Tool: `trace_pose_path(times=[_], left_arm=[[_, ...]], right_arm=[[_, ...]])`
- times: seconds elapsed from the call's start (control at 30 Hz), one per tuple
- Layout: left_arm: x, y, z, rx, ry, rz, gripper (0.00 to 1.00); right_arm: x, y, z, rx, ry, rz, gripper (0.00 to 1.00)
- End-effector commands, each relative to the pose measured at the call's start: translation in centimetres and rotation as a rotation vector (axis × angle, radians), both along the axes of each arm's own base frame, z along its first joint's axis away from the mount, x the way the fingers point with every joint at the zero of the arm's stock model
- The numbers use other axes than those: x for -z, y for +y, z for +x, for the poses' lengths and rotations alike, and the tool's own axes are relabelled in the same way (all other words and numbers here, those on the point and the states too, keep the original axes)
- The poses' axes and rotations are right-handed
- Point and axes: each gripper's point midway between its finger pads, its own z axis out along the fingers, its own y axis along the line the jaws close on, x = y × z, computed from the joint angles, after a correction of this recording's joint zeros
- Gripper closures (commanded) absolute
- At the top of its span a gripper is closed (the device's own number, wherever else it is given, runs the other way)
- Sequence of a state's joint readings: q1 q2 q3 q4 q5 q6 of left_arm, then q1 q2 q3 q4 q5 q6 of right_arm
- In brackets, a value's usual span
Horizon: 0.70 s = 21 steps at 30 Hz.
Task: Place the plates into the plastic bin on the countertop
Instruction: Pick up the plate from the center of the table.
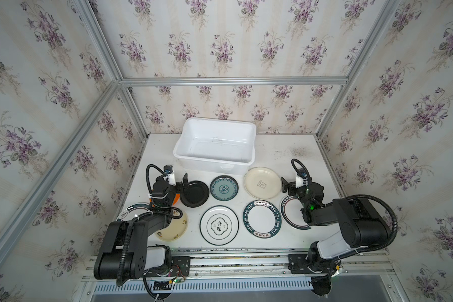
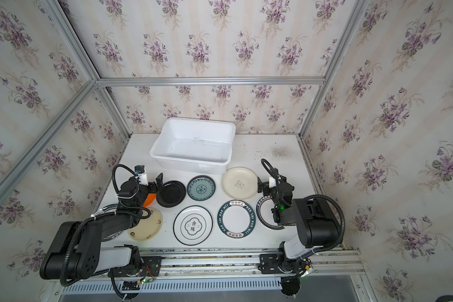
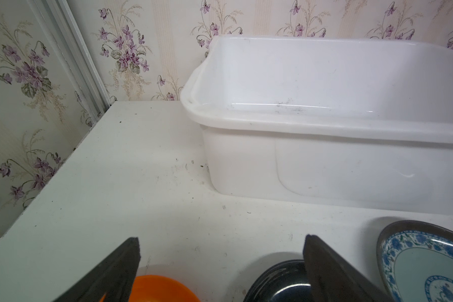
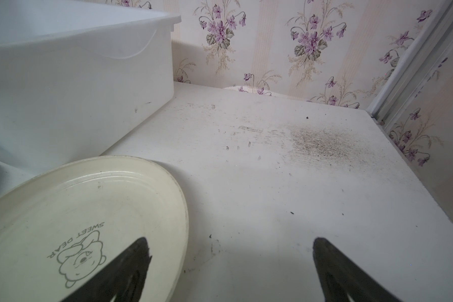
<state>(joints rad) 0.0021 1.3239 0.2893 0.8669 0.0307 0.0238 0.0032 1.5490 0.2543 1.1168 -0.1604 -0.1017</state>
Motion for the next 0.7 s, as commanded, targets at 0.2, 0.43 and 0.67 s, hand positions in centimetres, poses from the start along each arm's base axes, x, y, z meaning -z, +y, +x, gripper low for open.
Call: trace_pose_path(times=[0.2, 0.43, 0.67], left_arm=[[-1.4, 0.0, 0.5, 0.005, -0.051, 0.004, 0.01], [-1.3, -0.1, 0.5, 0.006, -0.048, 0.004, 0.01], [-3.4, 3.2, -0.1, -0.236, -0.020, -0.007, 0.01]], right_arm=[[-0.3, -1.1, 2.2, 0.072, 0.060, 0.017, 0.00], [0.1, -2.5, 2.4, 0.167, 0.090, 0.012, 0.00], [-3.6, -3.6, 0.1, 0.246, -0.032, 0.009, 0.00]])
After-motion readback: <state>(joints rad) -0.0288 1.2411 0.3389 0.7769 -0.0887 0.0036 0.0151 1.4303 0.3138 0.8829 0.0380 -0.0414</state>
